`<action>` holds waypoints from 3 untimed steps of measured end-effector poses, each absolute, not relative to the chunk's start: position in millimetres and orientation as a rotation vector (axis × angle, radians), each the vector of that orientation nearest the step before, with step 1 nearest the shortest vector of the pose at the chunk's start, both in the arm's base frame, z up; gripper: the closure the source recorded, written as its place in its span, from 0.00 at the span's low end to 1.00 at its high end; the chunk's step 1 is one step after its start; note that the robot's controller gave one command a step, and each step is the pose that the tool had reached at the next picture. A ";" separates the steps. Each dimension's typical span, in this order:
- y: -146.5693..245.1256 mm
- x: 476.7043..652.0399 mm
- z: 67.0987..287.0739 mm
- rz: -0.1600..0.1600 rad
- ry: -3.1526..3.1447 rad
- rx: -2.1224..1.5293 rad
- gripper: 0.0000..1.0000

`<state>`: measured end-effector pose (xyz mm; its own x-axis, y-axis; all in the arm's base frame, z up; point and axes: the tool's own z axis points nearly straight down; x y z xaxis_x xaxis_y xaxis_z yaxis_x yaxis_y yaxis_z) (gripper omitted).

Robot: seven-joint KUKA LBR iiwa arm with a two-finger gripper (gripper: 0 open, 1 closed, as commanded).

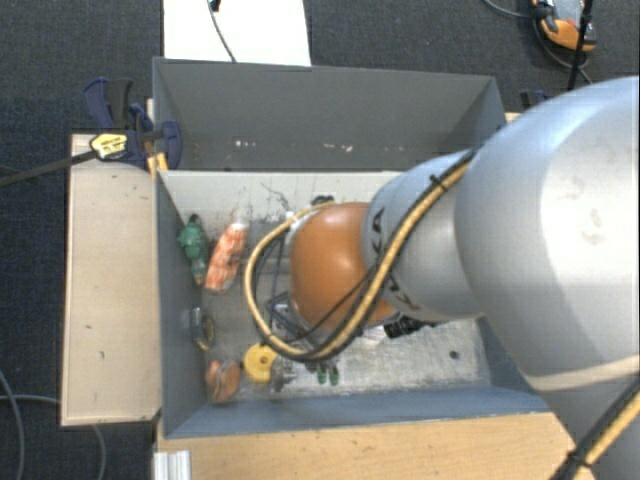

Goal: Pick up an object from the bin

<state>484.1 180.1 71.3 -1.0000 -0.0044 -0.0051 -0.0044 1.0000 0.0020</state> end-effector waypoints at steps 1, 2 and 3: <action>180.1 484.1 71.3 0.003 3.136 -0.007 1.00; 179.5 482.3 76.8 0.000 3.143 -0.006 1.00; 179.4 481.4 94.9 -0.002 3.146 -0.005 1.00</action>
Offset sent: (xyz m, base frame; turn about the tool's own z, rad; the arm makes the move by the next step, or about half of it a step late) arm 0.0001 0.0000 0.0593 0.0000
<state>481.4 179.4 94.9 -1.0000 -0.0032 0.0047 -0.0032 1.0000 -0.0011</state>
